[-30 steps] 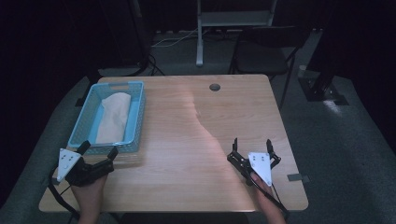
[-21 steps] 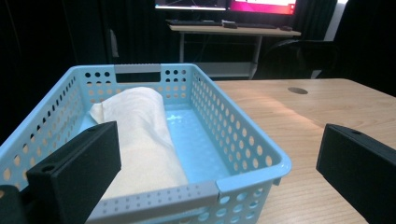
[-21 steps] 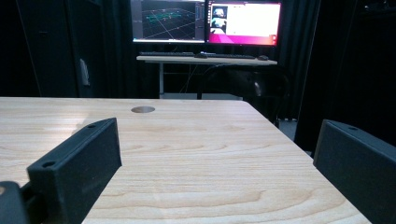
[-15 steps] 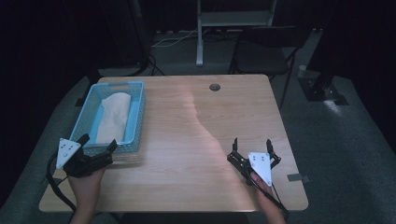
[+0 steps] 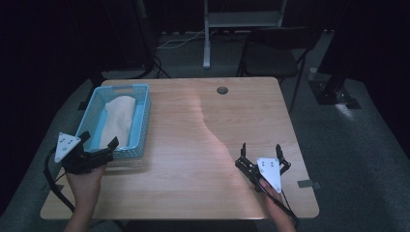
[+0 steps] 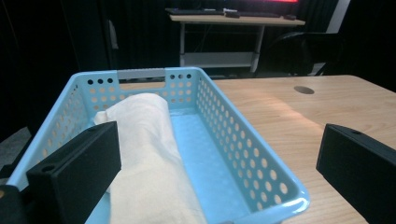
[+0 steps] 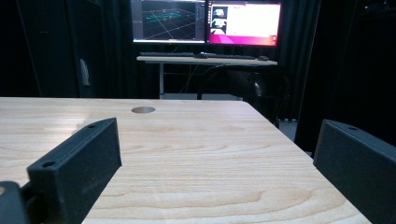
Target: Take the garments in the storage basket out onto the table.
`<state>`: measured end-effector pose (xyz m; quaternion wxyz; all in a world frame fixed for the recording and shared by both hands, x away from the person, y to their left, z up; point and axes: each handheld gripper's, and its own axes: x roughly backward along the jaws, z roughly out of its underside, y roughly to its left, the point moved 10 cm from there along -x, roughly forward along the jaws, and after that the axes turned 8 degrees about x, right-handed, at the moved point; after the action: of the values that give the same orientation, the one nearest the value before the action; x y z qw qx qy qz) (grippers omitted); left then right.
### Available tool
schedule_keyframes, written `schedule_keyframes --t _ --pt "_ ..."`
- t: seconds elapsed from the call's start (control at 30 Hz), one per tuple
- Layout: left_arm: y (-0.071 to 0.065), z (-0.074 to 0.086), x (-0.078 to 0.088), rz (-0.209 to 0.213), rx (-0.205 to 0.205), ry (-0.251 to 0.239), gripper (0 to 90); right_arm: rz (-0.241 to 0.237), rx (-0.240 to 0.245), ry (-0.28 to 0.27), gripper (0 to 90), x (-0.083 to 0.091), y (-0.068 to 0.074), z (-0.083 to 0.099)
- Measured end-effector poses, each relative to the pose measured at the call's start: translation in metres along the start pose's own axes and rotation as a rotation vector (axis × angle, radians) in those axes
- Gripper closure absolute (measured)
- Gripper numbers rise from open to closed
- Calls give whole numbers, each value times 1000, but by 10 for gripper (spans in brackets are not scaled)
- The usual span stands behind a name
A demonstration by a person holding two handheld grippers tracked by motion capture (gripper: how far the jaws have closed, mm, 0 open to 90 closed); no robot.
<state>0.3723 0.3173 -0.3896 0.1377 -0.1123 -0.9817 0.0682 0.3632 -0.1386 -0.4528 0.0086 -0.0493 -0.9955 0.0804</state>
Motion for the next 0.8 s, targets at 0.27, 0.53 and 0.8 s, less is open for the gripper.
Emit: schedule_keyframes --t 0.27,0.53,0.8 --pt "7 -8 -4 -1 23 10 0 0 -1 0 2 0 0 0" --pt "10 -17 -6 2 23 20 0 1 0 -3 2 0 0 0" --pt "10 -21 -12 0 21 41 0 -2 1 -5 2 1 1 -1"
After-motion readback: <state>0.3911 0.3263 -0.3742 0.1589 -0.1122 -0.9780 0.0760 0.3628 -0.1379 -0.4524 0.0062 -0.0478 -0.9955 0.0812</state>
